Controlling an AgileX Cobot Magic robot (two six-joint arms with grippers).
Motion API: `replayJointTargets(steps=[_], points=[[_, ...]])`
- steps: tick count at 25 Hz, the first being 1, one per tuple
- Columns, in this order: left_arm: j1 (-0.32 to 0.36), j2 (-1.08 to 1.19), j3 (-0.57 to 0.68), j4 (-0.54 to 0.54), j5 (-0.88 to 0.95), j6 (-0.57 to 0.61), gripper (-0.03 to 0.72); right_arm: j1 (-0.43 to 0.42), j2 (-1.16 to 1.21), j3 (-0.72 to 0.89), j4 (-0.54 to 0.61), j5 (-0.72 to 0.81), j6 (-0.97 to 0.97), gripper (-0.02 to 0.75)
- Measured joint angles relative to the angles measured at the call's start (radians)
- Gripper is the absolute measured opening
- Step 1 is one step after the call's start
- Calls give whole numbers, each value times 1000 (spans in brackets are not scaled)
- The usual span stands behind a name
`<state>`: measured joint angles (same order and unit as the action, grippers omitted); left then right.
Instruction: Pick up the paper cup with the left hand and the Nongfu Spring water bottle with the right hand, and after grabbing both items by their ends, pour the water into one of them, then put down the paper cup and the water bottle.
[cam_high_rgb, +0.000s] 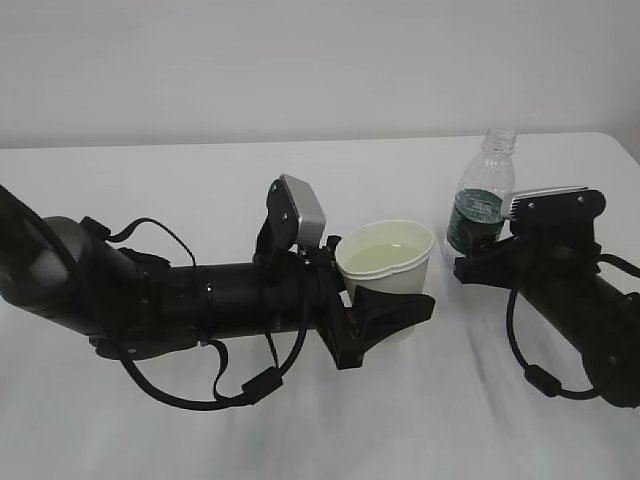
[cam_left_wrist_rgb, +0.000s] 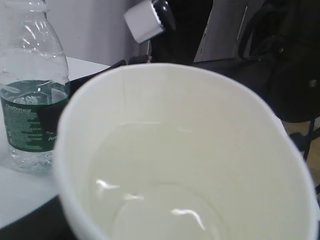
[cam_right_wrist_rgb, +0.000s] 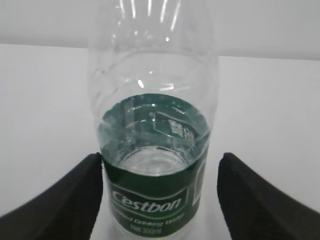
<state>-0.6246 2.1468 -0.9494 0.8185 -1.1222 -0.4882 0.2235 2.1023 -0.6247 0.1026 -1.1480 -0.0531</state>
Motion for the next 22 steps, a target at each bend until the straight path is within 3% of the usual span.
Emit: replayJointTargets(steps=[9, 22], points=[[0, 0, 0, 0, 0, 0, 465, 0, -84, 117, 2, 0, 2, 571], [0, 0, 0, 0, 0, 0, 465, 0, -413, 388, -39, 0, 81, 573]])
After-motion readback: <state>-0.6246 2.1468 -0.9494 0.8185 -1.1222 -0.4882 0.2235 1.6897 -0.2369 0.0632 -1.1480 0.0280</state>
